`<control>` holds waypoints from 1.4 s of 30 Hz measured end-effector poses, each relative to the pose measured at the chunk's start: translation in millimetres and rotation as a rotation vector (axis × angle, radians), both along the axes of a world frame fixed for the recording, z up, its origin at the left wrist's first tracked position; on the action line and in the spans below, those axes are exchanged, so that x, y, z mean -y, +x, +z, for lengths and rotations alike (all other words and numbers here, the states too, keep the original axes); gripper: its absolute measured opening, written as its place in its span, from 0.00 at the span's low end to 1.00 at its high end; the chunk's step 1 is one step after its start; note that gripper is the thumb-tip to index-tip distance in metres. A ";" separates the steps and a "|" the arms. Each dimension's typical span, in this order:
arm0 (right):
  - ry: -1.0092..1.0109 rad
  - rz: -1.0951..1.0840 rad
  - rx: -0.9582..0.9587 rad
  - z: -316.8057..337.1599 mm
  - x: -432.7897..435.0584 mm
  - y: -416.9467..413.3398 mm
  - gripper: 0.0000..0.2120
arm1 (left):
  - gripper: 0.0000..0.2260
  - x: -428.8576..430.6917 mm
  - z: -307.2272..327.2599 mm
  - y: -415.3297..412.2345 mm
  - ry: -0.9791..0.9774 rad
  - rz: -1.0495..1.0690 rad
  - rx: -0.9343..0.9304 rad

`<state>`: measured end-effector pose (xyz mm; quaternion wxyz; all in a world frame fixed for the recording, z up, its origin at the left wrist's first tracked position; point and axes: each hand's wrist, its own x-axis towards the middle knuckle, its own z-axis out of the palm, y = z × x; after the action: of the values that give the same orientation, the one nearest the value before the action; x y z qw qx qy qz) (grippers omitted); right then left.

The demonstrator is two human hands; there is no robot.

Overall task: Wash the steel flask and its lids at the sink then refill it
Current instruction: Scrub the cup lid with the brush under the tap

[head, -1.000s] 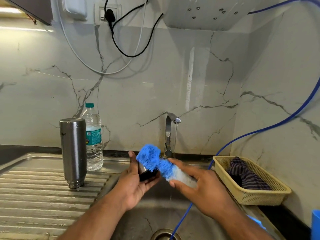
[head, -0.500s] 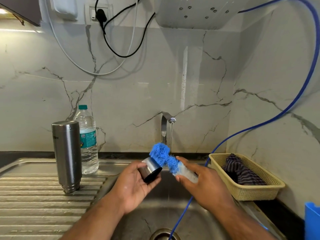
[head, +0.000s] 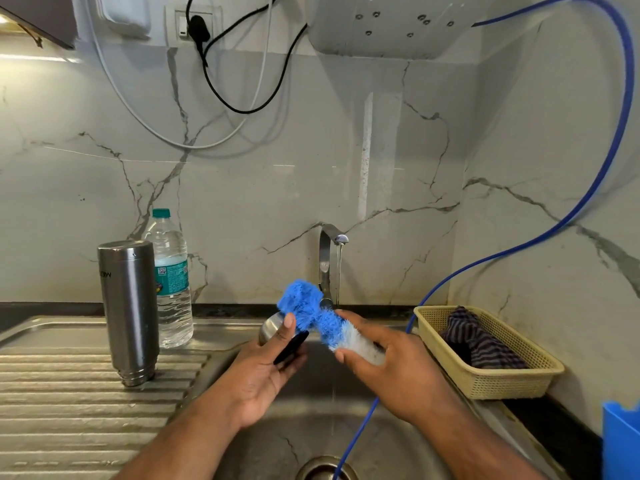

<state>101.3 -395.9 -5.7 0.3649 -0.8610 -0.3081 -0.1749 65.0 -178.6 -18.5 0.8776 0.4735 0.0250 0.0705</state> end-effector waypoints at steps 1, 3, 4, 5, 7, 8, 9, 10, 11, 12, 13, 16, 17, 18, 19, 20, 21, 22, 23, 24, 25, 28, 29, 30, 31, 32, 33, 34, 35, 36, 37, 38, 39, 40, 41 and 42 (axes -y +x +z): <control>-0.013 -0.022 -0.006 -0.7 0.6 1.8 0.27 | 0.52 1.0 0.6 0.2 -0.029 0.010 0.000; 0.011 -0.007 -0.014 -2.0 1.1 1.9 0.28 | 0.49 4.7 3.6 -1.0 -0.053 0.037 0.004; 0.023 0.012 -0.016 -2.2 0.5 0.9 0.27 | 0.44 5.9 4.2 -0.7 -0.047 0.062 -0.001; 0.021 0.020 -0.016 -2.1 -0.4 -0.8 0.27 | 0.39 7.2 4.7 -0.9 -0.038 0.088 -0.014; -0.003 -0.012 -0.001 -2.8 -1.7 0.2 0.28 | 0.35 8.7 5.5 -1.8 -0.043 0.090 -0.041; -0.008 -0.041 -0.007 -3.5 -1.0 3.0 0.29 | 0.34 8.2 5.6 -1.3 -0.070 0.069 -0.052; -0.008 -0.064 -0.023 -4.8 0.8 6.3 0.28 | 0.33 7.5 6.3 -2.0 -0.105 0.039 -0.059; -0.004 -0.078 -0.031 -6.4 2.9 8.9 0.28 | 0.30 6.8 7.6 -3.2 -0.145 0.008 -0.063; 0.004 -0.085 -0.034 -7.2 4.4 9.6 0.27 | 0.26 6.5 9.3 -5.1 -0.186 -0.028 -0.064; 0.015 -0.091 -0.034 -7.3 5.2 9.3 0.27 | 0.24 5.8 10.4 -6.5 -0.218 -0.056 -0.061; 0.025 -0.100 -0.031 -7.1 5.0 8.8 0.27 | 0.23 5.3 11.2 -7.3 -0.246 -0.074 -0.052; 0.039 -0.127 -0.021 -6.4 2.3 7.4 0.28 | 0.22 4.1 10.9 -6.1 -0.276 -0.095 -0.017; 0.048 -0.114 -0.024 -6.3 1.9 6.9 0.28 | 0.21 3.8 11.3 -5.8 -0.266 -0.088 -0.016; 0.057 -0.087 -0.023 -5.4 1.5 5.2 0.28 | 0.20 3.2 10.8 -4.6 -0.252 -0.077 -0.014; 0.059 -0.055 -0.017 -3.9 0.8 2.5 0.28 | 0.19 2.5 9.9 -3.7 -0.233 -0.065 -0.005; 0.045 -0.028 -0.010 -2.1 -0.2 -0.3 0.27 | 0.18 2.0 8.6 -2.5 -0.209 -0.048 0.003; 0.027 -0.010 -0.003 -0.3 -1.7 -3.1 0.27 | 0.17 1.5 7.1 -1.7 -0.180 -0.025 0.008; 0.019 -0.009 0.005 0.7 -2.6 -4.1 0.27 | 0.17 1.4 5.9 -1.4 -0.148 -0.008 0.013; 0.025 -0.024 0.009 0.9 -2.9 -3.4 0.28 | 0.18 1.9 5.5 -1.5 -0.112 0.003 0.008; 0.034 -0.046 0.008 0.8 -2.4 -1.6 0.28 | 0.20 2.1 5.0 -1.2 -0.075 0.013 -0.005; 0.040 -0.064 0.001 0.2 -1.7 -0.1 0.28 | 0.21 2.2 4.4 -1.0 -0.047 0.020 -0.019; 0.024 -0.039 -0.007 -1.2 -1.1 -2.5 0.28 | 0.25 3.8 3.9 -0.4 -0.027 0.046 -0.037; 0.005 -0.023 -0.008 -0.4 -2.1 -5.0 0.28 | 0.28 4.5 4.3 -1.1 -0.031 0.054 -0.032; -0.014 -0.017 -0.006 0.4 -3.2 -6.6 0.28 | 0.31 5.2 4.9 -2.1 -0.045 0.058 -0.026; -0.029 -0.024 0.000 1.0 -3.8 -6.7 0.28 | 0.36 5.5 5.3 -2.7 -0.068 0.060 -0.017; -0.044 -0.047 0.003 1.2 -3.4 -5.1 0.28 | 0.41 5.9 5.7 -2.8 -0.097 0.067 -0.011; -0.052 -0.073 -0.002 0.7 -2.4 -2.9 0.28 | 0.41 7.0 7.3 -3.2 -0.118 0.073 -0.010; -0.052 -0.088 -0.011 -0.3 -1.1 -0.8 0.28 | 0.37 7.3 8.3 -2.8 -0.130 0.087 -0.017; -0.043 -0.091 -0.018 -1.4 -0.2 0.5 0.28 | 0.32 8.0 9.3 -2.6 -0.147 0.087 -0.020; -0.029 -0.092 -0.020 -2.2 0.7 1.2 0.28 | 0.28 8.2 9.5 -1.5 -0.170 0.081 -0.019; -0.016 -0.097 -0.020 -2.8 1.1 1.2 0.28 | 0.25 8.3 10.9 -1.6 -0.200 0.068 -0.015; -0.008 -0.107 -0.019 -3.2 1.1 1.3 0.28 | 0.23 7.7 12.3 -2.0 -0.228 0.048 -0.005; -0.005 -0.120 -0.020 -3.5 0.8 1.5 0.28 | 0.22 7.4 13.6 -2.9 -0.249 0.020 0.005; -0.002 -0.128 -0.024 -4.1 0.3 2.0 0.29 | 0.22 7.3 14.6 -3.9 -0.262 -0.002 0.014; 0.009 -0.123 -0.029 -4.7 0.0 2.4 0.29 | 0.23 6.9 15.1 -4.1 -0.275 -0.014 0.017; 0.030 -0.105 -0.031 -4.8 -0.3 1.9 0.28 | 0.23 6.0 14.8 -3.5 -0.283 -0.016 0.014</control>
<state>103.2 -395.6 -10.6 0.3727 -0.8731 -0.2540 -0.1852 61.5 -184.6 -3.6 0.9363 0.3446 0.0246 0.0628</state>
